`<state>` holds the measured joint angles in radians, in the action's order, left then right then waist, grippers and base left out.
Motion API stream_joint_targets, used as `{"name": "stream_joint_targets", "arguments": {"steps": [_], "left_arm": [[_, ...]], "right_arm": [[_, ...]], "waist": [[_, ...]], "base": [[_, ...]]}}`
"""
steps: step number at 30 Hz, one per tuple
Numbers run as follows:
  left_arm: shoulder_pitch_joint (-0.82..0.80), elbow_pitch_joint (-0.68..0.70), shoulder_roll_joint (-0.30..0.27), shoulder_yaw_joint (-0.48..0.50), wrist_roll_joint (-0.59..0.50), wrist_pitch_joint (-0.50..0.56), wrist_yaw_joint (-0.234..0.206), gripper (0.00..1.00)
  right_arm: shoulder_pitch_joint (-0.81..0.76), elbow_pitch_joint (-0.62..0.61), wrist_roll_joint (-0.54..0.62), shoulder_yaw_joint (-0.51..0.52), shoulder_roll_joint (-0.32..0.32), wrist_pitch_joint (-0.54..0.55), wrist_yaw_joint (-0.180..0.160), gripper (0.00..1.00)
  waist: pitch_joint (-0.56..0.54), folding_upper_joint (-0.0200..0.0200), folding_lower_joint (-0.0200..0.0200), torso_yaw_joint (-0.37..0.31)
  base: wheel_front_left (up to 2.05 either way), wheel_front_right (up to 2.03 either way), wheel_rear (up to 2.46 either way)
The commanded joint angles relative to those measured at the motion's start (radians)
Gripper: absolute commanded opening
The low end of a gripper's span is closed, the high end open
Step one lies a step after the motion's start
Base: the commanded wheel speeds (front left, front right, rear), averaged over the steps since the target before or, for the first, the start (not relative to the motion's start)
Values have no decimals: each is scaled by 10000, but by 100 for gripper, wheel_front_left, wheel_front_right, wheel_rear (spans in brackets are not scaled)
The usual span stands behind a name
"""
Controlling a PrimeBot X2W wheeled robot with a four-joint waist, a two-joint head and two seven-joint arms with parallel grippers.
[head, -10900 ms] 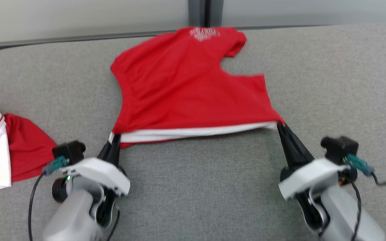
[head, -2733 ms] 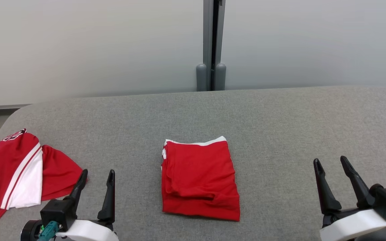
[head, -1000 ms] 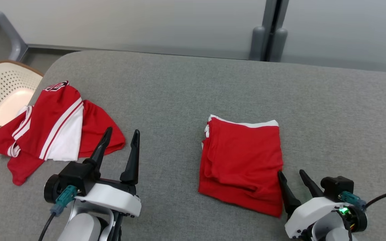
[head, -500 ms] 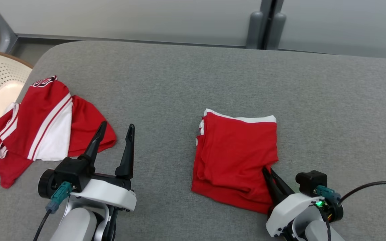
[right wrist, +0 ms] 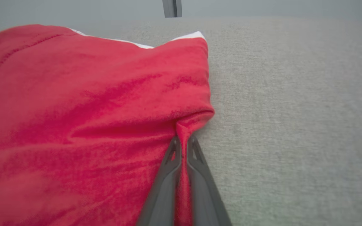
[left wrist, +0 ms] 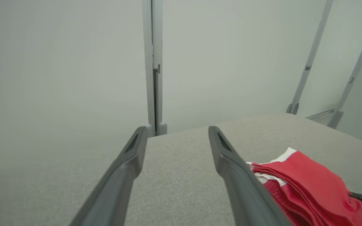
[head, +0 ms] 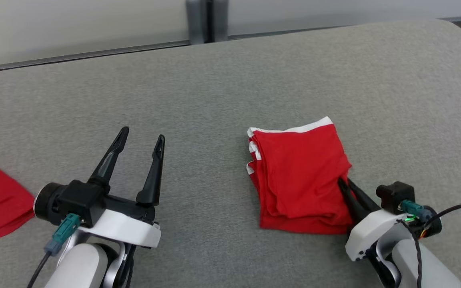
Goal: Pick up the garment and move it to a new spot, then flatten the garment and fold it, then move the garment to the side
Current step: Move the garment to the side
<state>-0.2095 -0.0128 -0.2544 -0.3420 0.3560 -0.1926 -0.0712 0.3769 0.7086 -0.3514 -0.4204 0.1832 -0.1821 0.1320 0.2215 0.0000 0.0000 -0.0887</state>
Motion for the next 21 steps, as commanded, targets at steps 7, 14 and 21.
{"name": "stream_joint_targets", "arguments": {"steps": [7,14,21], "left_arm": [[-808,965,-340,-242,-385,529,181,100],[-2102,1865,-428,-608,-774,1041,462,100],[-2879,2090,-382,-942,-987,1094,776,100]], "right_arm": [[1621,249,-106,-349,930,-176,-24,0],[3537,1173,-153,598,2854,-428,-24,0],[4564,1941,215,1491,4149,-519,-23,0]], "waist": [[1799,0,0,-1777],[3447,0,0,-1773],[4308,0,0,-1385]], "base": [[0,0,0],[0,0,0],[0,0,0]]}}
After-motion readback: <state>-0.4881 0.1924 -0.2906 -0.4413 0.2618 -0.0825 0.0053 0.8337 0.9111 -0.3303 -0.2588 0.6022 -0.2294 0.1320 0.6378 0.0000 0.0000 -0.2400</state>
